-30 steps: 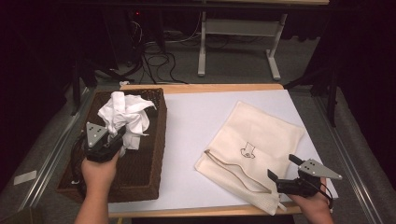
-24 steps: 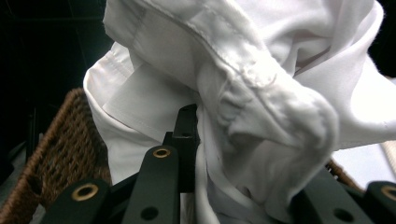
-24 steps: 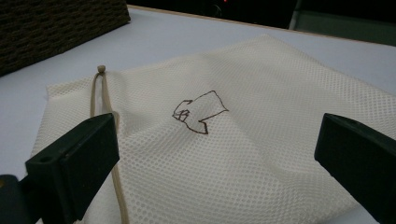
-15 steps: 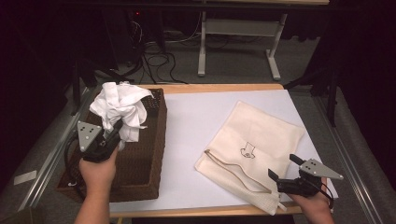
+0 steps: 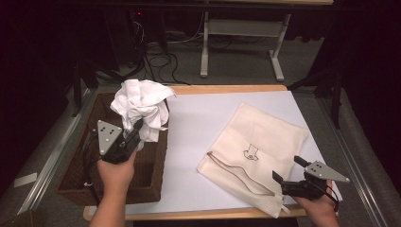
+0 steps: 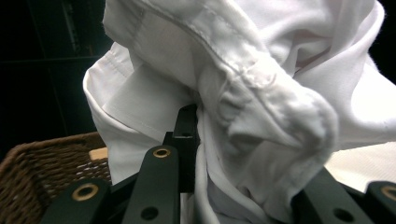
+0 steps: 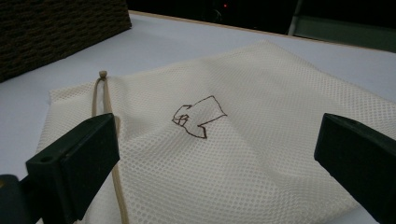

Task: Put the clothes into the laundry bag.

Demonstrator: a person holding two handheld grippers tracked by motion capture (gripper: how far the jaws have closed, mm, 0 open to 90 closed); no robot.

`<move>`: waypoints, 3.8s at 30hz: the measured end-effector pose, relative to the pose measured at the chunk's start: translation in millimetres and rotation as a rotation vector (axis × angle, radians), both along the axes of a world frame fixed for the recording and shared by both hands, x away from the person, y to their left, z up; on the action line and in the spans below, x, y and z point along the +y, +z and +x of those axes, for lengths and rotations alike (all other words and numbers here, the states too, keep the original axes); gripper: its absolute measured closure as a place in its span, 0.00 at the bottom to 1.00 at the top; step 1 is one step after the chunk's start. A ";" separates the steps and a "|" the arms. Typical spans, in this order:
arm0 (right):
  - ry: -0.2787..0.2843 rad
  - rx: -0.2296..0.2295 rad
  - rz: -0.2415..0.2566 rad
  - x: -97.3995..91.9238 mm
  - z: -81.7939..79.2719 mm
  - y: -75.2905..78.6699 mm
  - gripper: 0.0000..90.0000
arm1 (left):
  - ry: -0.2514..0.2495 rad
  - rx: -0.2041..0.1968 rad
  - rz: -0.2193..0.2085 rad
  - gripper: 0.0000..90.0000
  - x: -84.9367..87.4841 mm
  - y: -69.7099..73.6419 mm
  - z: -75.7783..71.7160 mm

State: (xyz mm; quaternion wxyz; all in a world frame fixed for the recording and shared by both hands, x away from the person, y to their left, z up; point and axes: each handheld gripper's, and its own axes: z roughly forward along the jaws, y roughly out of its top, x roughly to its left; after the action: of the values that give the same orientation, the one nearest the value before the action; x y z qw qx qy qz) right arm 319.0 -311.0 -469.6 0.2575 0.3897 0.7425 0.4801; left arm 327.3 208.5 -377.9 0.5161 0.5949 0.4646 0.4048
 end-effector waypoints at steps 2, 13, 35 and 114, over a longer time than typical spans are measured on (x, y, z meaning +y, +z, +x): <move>0.001 0.000 0.000 -0.2 -0.2 0.1 0.01 | -0.012 -0.006 0.006 0.78 -6.5 1.4 0.3; 0.004 0.001 -0.001 1.3 -1.4 0.7 0.01 | -0.102 -0.035 0.003 0.78 -48.7 7.6 -1.2; 0.012 -0.003 0.001 1.0 -2.4 1.6 0.01 | -0.291 -0.042 -0.033 0.78 -137.8 4.1 -4.9; 0.056 0.172 -0.249 61.1 26.5 -22.1 0.77 | -0.309 0.084 0.011 0.77 -125.0 -91.9 -58.1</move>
State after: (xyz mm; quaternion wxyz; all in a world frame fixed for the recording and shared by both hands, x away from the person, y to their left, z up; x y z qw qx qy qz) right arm 345.5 -249.9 -491.7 0.2260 0.3735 0.8262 0.3561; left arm 269.2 83.5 -469.8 0.5492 0.6784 0.3866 0.2978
